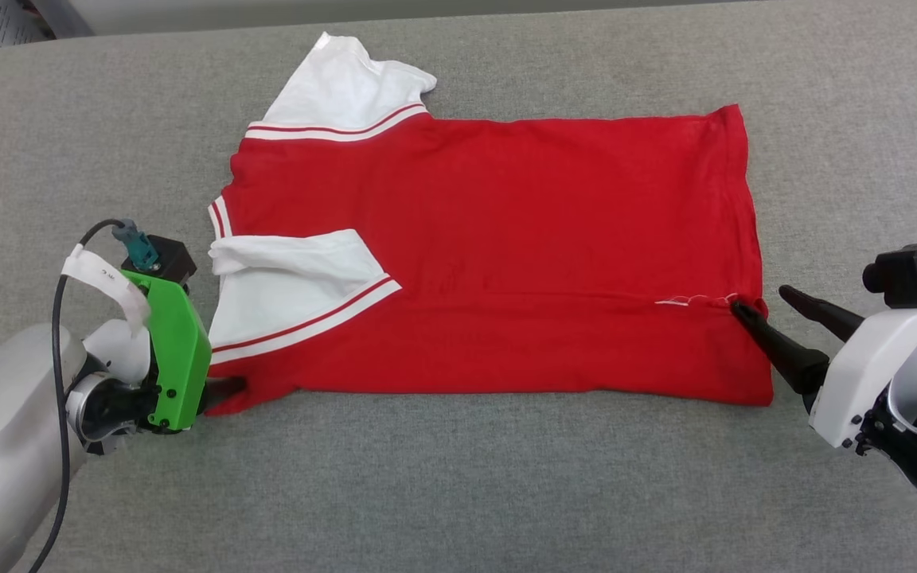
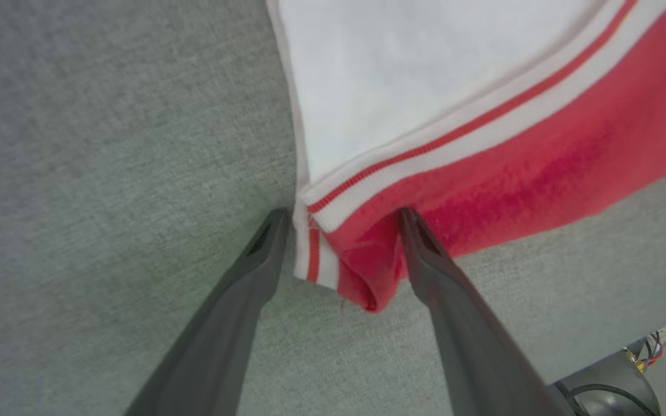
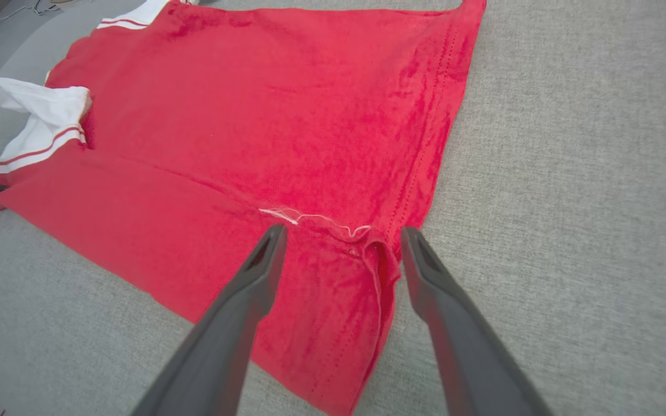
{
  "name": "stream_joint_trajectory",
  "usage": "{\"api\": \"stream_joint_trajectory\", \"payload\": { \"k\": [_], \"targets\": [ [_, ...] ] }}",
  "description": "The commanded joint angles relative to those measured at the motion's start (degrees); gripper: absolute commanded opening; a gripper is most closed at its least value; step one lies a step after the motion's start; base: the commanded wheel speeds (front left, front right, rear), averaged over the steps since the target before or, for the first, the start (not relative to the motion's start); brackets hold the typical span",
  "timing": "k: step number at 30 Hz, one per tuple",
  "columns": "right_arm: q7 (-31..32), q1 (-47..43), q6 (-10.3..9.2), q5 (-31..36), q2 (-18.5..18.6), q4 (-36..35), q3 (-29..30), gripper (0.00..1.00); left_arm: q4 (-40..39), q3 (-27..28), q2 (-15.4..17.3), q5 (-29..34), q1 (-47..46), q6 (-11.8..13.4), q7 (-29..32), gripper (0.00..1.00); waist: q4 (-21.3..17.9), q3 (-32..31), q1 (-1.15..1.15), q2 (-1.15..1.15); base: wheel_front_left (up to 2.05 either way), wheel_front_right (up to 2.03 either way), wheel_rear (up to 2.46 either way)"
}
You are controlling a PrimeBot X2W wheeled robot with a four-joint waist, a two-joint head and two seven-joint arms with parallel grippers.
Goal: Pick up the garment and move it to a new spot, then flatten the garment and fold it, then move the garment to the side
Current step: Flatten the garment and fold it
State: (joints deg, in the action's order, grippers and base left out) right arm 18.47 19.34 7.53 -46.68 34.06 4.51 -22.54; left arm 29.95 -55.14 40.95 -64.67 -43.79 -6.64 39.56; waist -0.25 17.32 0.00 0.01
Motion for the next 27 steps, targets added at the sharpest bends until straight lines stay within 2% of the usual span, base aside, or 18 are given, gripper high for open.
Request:
{"api": "stream_joint_trajectory", "payload": {
  "k": [1, 2, 8, 15, 21, 27],
  "targets": [
    [0.0, 1.2, -0.04, 0.3, 0.3, -0.3, -0.1, 1.00, 1.3, -1.5, -2.0, -0.5, 3.2, -0.2, -0.6, 0.65, -0.2, 0.0, 0.00, -0.01, 0.00, 0.00, 0.00],
    [0.0, 1.4, -0.04, 0.3, 0.4, -0.4, 0.1, 1.00, 1.5, -1.6, -2.2, -0.3, 3.3, -0.3, -1.2, 0.00, -0.1, -0.3, 0.00, -0.01, 0.00, 0.00, 0.00],
    [3.3, 1.7, -0.04, -0.2, 3.4, -3.2, 1.6, 1.00, 2.1, -2.4, -2.2, 1.2, 3.0, -0.7, -5.3, 0.00, 0.7, -3.4, 0.00, -0.01, 0.00, 0.00, 0.00],
    [19.8, 0.4, -0.04, -2.3, 7.9, -6.2, 2.2, 1.00, -0.7, -3.4, -1.1, 1.5, 2.6, -0.8, -7.8, 0.00, 1.3, -5.8, 0.00, -0.01, 0.00, 0.00, 0.00],
    [31.3, 0.5, -0.04, -0.8, 7.3, -5.5, 1.3, 1.00, -3.6, -4.6, -0.4, 2.0, 1.5, -0.8, -8.3, 0.00, 2.3, -5.1, 0.00, -0.01, 0.00, 0.00, 0.00],
    [33.9, 2.3, -0.04, 2.2, 3.8, -1.4, -0.1, 1.00, -4.7, -5.6, -0.7, 2.9, -0.2, -0.8, -9.0, 0.00, 3.6, -3.2, 0.00, -0.01, 0.00, 0.00, 0.00]
  ]
}}
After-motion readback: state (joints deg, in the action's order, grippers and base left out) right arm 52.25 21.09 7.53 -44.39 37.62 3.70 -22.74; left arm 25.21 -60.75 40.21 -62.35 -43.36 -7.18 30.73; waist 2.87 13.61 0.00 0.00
